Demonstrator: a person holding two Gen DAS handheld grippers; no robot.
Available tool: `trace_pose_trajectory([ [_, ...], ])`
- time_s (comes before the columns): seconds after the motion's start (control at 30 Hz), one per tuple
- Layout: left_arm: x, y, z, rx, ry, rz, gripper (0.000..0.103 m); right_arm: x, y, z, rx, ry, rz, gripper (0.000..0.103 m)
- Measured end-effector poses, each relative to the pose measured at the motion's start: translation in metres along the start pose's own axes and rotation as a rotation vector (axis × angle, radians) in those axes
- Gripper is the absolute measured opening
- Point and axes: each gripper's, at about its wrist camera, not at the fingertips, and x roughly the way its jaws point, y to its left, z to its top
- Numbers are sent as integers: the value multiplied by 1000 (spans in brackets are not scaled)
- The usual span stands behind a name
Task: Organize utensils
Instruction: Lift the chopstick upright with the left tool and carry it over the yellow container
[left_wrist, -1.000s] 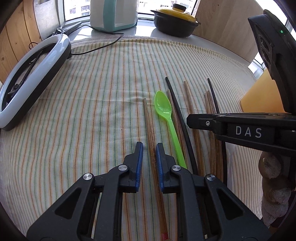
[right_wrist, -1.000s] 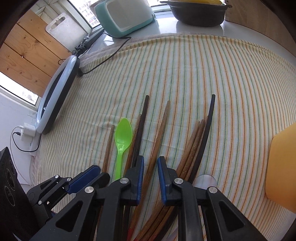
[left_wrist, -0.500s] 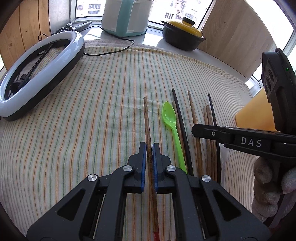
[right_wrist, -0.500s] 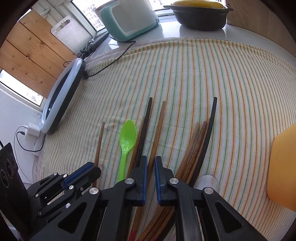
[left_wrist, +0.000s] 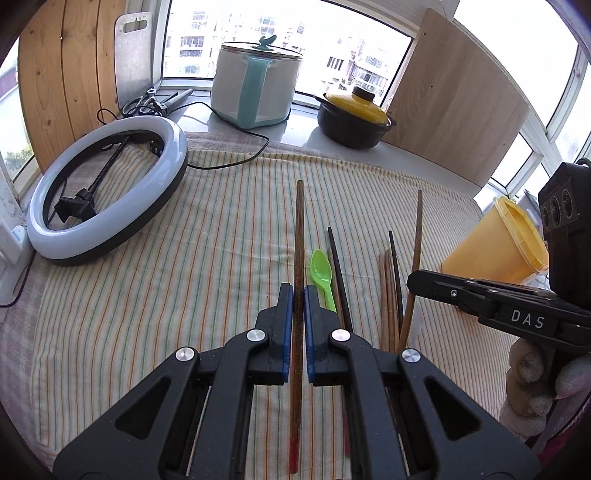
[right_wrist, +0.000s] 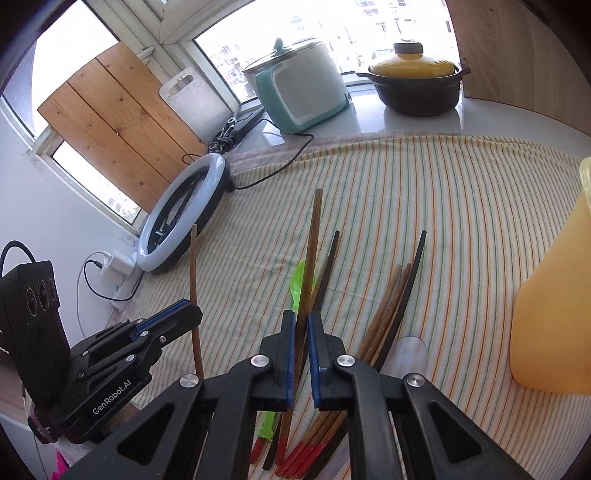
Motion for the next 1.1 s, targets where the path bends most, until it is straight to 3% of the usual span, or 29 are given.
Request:
trace_pose_trajectory([
  [0.4, -38, -21, 12, 34, -99, -22, 4, -51, 11, -16, -99, -150, 35, 4],
  [0.77, -63, -48, 25, 70, -171, -63, 4, -98, 12, -7, -149, -316, -49, 3],
  [1.1, -79, -78, 37, 99, -222, -113, 4, -144, -1, 1, -137, -409, -62, 3],
])
